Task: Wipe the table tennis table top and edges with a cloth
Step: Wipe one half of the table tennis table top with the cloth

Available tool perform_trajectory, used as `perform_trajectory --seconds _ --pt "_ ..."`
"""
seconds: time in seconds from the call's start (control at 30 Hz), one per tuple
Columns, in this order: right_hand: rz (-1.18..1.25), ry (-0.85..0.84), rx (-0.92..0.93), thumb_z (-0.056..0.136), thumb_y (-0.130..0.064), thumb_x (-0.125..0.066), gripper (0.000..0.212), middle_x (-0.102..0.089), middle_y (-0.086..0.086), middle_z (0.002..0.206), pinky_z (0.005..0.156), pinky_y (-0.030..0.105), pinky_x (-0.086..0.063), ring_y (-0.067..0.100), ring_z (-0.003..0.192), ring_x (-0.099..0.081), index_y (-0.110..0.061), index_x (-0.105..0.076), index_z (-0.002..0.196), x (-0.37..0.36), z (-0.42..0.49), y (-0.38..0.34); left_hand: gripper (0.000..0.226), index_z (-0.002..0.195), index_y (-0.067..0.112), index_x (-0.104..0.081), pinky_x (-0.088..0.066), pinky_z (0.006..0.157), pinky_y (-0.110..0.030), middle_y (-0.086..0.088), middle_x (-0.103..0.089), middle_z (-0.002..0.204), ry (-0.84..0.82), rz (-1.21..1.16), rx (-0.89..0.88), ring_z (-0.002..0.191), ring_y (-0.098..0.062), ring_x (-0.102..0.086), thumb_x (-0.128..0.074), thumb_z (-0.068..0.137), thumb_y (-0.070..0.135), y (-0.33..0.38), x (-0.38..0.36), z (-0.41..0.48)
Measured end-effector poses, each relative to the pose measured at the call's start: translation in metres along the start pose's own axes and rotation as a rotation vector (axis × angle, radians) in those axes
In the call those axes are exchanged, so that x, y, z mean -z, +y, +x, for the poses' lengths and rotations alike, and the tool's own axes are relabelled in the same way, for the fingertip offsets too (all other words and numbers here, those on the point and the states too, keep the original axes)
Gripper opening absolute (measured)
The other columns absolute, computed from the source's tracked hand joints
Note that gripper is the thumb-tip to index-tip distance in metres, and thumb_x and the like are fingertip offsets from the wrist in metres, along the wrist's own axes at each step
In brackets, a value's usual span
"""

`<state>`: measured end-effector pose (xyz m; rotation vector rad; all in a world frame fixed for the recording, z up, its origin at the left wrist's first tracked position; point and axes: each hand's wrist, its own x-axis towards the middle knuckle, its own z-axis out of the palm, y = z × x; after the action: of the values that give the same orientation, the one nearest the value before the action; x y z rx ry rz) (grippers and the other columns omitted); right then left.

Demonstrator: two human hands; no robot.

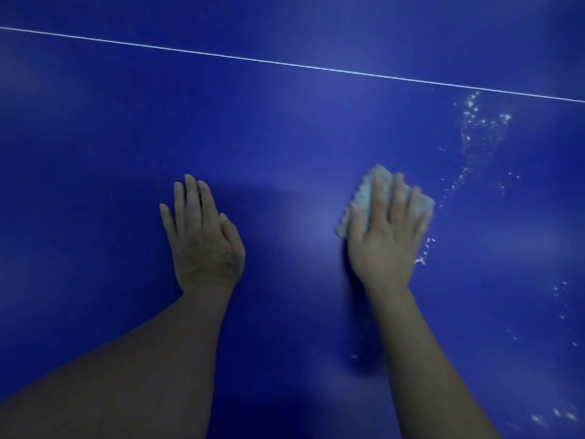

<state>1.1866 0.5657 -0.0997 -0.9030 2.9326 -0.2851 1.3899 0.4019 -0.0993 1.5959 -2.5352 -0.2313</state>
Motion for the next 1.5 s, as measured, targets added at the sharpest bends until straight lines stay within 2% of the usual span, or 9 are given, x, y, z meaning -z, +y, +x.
perform_trajectory --seconds 0.1,0.27,0.4,0.57,0.7,0.9,1.1,1.37,1.5 --pt "-0.008 -0.061 -0.121 0.112 -0.052 -0.022 0.066 -0.004 0.006 0.18 0.13 0.064 0.001 0.035 0.165 -0.001 -0.026 -0.012 0.172 0.002 -0.037 0.007 0.06 0.168 0.002 -0.025 -0.006 0.136 -0.057 -0.014 -0.017 0.18 0.002 0.008 -0.01 0.168 -0.029 -0.008 -0.035 0.112 0.022 0.001 0.002 0.0" --pt "-0.001 -0.084 0.239 0.112 -0.046 -0.031 0.064 -0.015 0.011 0.178 0.13 0.064 -0.007 0.04 0.165 -0.007 -0.022 -0.023 0.17 0.0 -0.052 -0.027 0.06 0.168 0.001 -0.023 -0.01 0.135 -0.057 -0.014 -0.016 0.18 -0.02 0.05 -0.024 0.168 -0.031 -0.009 -0.031 0.114 0.024 0.002 0.004 -0.003" --pt "0.002 -0.132 0.473 0.113 -0.049 -0.034 0.064 -0.011 0.004 0.179 0.132 0.058 -0.012 0.031 0.166 -0.003 -0.025 -0.022 0.171 0.01 -0.073 0.007 0.056 0.167 -0.001 -0.027 -0.014 0.135 -0.056 -0.017 -0.02 0.178 -0.022 0.033 0.015 0.167 -0.034 -0.013 -0.031 0.115 0.021 0.011 0.004 -0.008" --pt "-0.026 -0.091 0.242 0.111 -0.05 -0.033 0.065 -0.014 0.006 0.179 0.132 0.06 -0.011 0.033 0.166 -0.005 -0.026 -0.021 0.171 0.017 -0.055 0.056 0.062 0.169 0.004 -0.026 -0.009 0.135 -0.058 -0.018 -0.015 0.179 -0.045 -0.035 0.026 0.167 -0.036 -0.009 -0.034 0.115 0.034 0.079 -0.003 -0.027" --pt "-0.013 -0.063 0.32 0.111 -0.049 -0.032 0.066 -0.02 0.009 0.177 0.131 0.061 -0.01 0.037 0.165 -0.01 -0.023 -0.023 0.171 0.009 0.002 0.033 0.074 0.172 0.008 -0.011 -0.005 0.135 -0.058 -0.016 -0.002 0.181 -0.082 0.038 0.052 0.168 -0.034 0.001 -0.025 0.114 0.05 0.123 -0.018 -0.046" --pt "0.004 0.008 0.417 0.108 -0.052 -0.037 0.066 -0.033 0.009 0.173 0.13 0.06 -0.014 0.039 0.161 -0.025 -0.023 -0.035 0.167 -0.011 0.13 -0.009 0.078 0.173 0.011 -0.013 -0.005 0.135 -0.057 -0.012 -0.002 0.182 -0.072 0.065 0.078 0.168 -0.03 0.003 -0.026 0.109 0.054 0.122 -0.026 -0.046" --pt "0.02 -0.045 0.265 0.107 -0.055 -0.026 0.067 -0.024 0.003 0.176 0.132 0.056 -0.002 0.035 0.164 -0.014 -0.031 -0.023 0.17 0.0 0.219 0.002 0.077 0.173 0.01 -0.016 -0.008 0.135 -0.057 -0.014 -0.007 0.181 -0.032 0.087 0.061 0.169 -0.03 -0.001 -0.028 0.11 0.054 0.122 -0.028 -0.047" --pt "0.029 -0.04 -0.081 0.109 -0.053 -0.02 0.068 -0.012 0.008 0.179 0.132 0.057 0.003 0.036 0.165 -0.005 -0.027 -0.014 0.172 0.028 0.217 0.11 0.076 0.172 0.009 -0.019 -0.009 0.135 -0.059 -0.015 -0.008 0.181 -0.017 0.076 0.056 0.169 -0.03 0.0 -0.029 0.111 0.053 0.124 -0.026 -0.047" --pt "-0.007 -0.013 -0.167 0.113 -0.048 -0.022 0.065 -0.009 0.013 0.179 0.13 0.062 0.005 0.041 0.164 -0.003 -0.023 -0.011 0.172 0.025 0.191 0.088 0.075 0.172 0.009 -0.02 -0.009 0.135 -0.059 -0.015 -0.009 0.181 -0.01 0.059 0.057 0.168 -0.031 -0.002 -0.029 0.111 0.051 0.122 -0.027 -0.047"
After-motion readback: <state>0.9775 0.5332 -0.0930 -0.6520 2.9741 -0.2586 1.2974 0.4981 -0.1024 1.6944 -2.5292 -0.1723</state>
